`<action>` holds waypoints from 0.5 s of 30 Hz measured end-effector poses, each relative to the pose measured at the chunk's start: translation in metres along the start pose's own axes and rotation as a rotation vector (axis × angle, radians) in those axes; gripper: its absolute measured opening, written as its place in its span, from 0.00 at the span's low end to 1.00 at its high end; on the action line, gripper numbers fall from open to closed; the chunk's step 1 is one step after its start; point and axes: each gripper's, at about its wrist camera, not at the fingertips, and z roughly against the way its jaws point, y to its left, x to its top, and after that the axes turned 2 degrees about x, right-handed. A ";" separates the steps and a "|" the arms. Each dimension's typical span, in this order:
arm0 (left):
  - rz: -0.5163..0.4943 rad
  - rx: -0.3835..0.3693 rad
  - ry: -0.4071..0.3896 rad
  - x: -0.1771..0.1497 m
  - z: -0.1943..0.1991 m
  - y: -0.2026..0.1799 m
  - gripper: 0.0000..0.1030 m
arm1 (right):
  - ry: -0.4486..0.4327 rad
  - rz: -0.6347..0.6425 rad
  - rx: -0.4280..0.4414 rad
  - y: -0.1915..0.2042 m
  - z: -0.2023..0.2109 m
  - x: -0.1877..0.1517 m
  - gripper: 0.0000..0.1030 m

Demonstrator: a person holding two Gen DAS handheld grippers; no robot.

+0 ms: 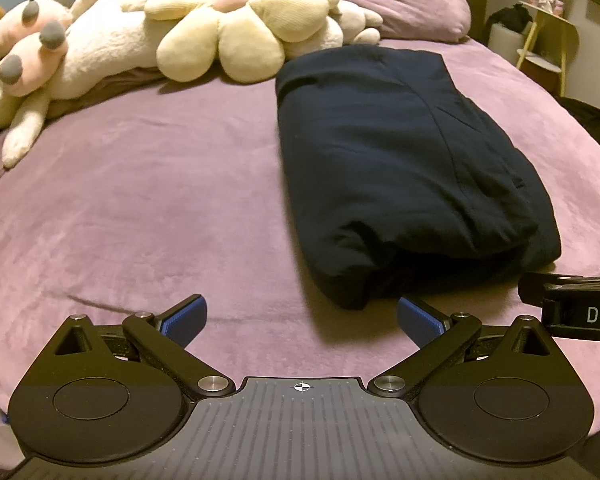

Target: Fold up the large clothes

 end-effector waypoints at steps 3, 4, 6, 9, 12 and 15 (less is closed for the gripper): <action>0.008 -0.003 0.005 0.000 0.000 0.000 1.00 | 0.000 -0.002 0.001 0.000 0.000 0.000 0.98; 0.010 -0.006 0.007 0.001 0.000 0.000 1.00 | 0.000 -0.004 0.001 0.000 0.001 -0.001 0.98; 0.017 -0.009 0.010 0.002 0.000 0.001 1.00 | -0.001 -0.005 0.003 0.000 0.001 -0.001 0.99; 0.011 0.000 0.010 0.002 0.000 0.001 1.00 | -0.002 -0.006 0.006 -0.001 0.001 -0.001 0.99; 0.011 -0.006 0.016 0.002 0.000 -0.001 1.00 | -0.001 -0.007 0.007 -0.001 0.001 -0.001 0.98; 0.021 -0.021 0.023 0.002 -0.001 0.000 1.00 | 0.000 -0.010 0.007 -0.002 0.002 -0.001 0.99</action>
